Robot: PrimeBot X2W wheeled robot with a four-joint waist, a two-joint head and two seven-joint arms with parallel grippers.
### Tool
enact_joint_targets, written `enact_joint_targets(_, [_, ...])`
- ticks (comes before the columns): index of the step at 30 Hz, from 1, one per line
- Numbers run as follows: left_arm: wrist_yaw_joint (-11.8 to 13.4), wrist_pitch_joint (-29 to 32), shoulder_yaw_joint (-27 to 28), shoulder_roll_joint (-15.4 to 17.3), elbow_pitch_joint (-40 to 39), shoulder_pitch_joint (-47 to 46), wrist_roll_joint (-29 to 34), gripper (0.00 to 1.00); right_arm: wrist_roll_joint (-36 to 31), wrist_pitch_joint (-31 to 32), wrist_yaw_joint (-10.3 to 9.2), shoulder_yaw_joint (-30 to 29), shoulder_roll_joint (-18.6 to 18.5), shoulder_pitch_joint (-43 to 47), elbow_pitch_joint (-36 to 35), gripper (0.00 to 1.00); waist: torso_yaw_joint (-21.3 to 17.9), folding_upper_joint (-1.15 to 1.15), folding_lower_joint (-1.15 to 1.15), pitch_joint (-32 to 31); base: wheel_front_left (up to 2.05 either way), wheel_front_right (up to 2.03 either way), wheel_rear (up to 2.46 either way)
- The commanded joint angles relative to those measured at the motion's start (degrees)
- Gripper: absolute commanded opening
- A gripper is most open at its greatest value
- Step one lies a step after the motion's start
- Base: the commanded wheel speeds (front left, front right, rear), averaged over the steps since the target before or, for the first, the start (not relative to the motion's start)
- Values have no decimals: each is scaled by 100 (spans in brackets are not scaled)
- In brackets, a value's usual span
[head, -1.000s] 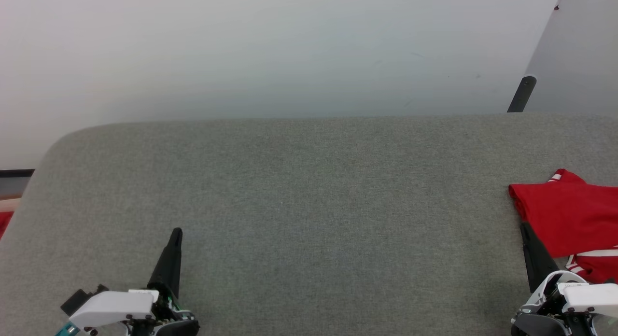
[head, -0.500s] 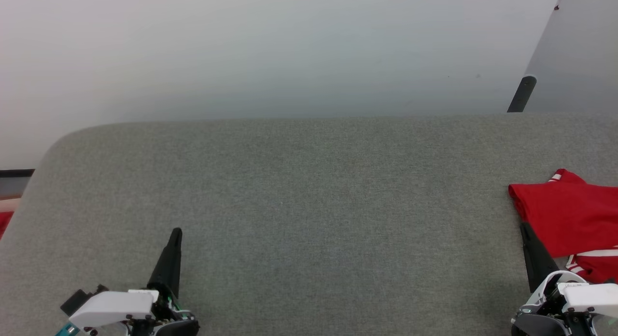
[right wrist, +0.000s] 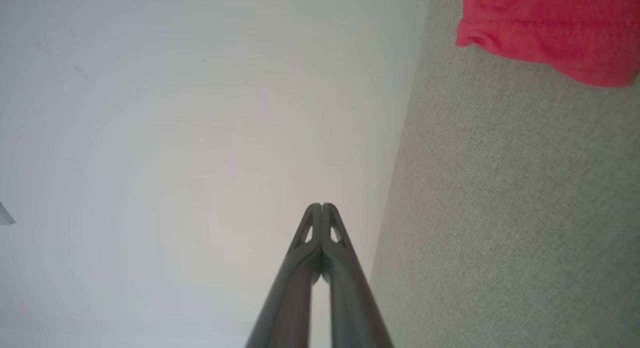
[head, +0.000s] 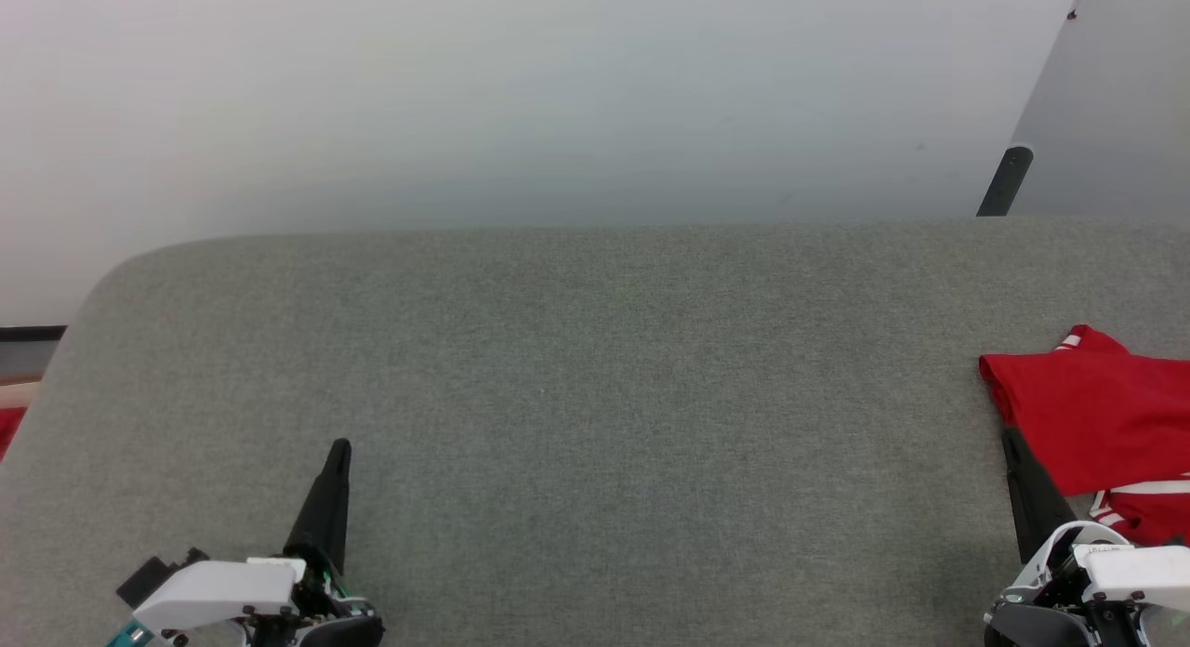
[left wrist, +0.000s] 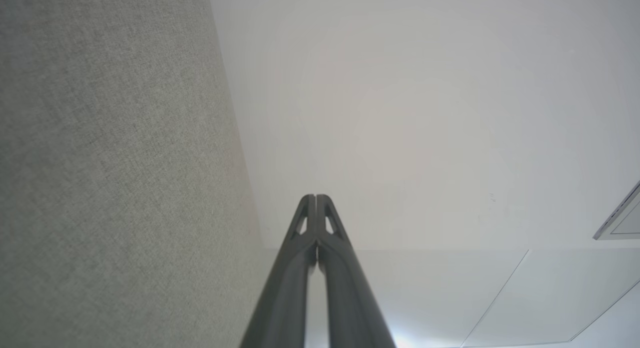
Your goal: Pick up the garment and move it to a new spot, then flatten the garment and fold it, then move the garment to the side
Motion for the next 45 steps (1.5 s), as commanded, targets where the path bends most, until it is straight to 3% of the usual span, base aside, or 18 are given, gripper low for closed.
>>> enact_joint_targets(1, [-18,10,15,-11,6,-56,15,0,26,5,2,6,18,-19,1,0,0,0,0,0,0,0,0])
enact_joint_targets(45, [-18,23,37,-23,6,-59,37,0,27,3,2,8,18,-19,0,0,0,0,0,0,0,0,0])
